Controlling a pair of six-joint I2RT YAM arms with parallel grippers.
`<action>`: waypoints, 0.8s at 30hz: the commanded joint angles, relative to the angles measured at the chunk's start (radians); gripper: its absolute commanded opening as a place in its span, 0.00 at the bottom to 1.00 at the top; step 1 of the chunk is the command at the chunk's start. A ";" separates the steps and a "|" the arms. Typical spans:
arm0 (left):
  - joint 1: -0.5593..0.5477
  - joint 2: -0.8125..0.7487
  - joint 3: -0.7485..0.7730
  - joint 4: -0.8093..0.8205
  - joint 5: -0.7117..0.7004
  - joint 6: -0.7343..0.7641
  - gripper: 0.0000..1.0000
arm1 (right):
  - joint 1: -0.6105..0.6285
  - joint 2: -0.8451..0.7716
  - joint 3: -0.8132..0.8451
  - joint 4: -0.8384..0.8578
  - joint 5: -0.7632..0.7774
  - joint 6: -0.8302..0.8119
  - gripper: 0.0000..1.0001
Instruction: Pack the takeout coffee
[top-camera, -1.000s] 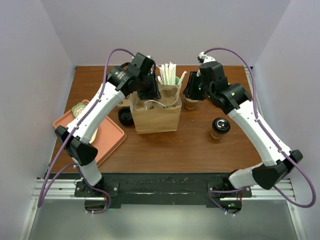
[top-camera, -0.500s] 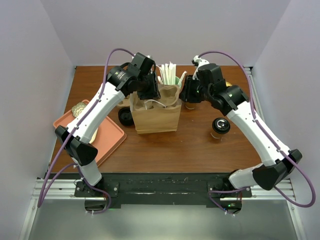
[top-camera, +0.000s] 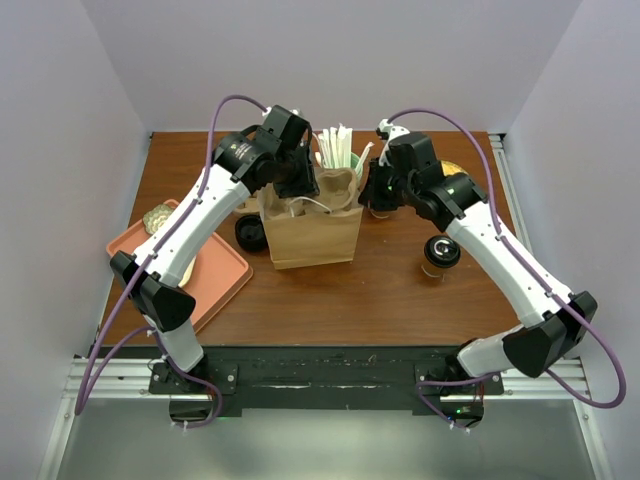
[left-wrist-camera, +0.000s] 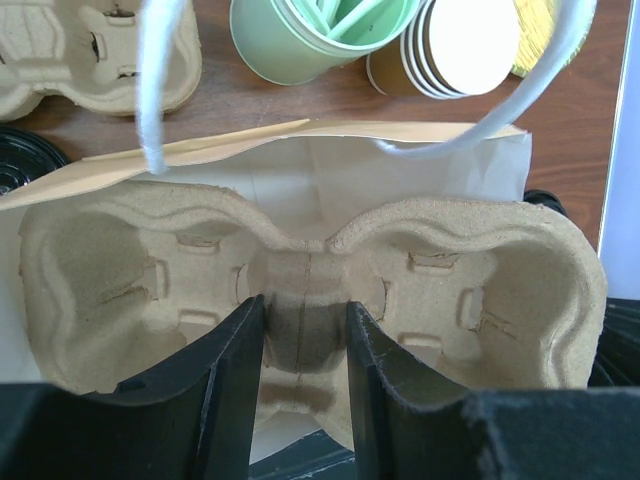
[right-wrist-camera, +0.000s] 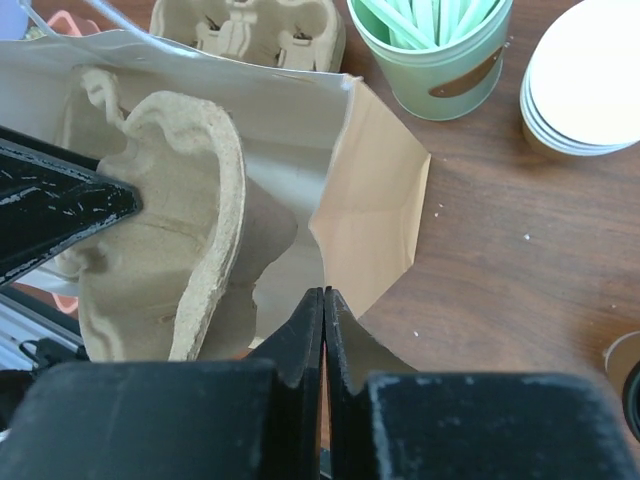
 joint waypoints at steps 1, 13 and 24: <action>-0.004 -0.045 0.014 0.039 -0.079 -0.028 0.10 | -0.001 -0.030 -0.028 0.058 -0.035 -0.004 0.00; -0.034 -0.053 -0.006 0.041 -0.072 -0.062 0.09 | -0.001 -0.221 -0.187 0.112 -0.010 0.170 0.00; -0.125 -0.005 -0.004 -0.037 -0.118 -0.109 0.12 | 0.001 -0.307 -0.273 0.155 0.014 0.279 0.00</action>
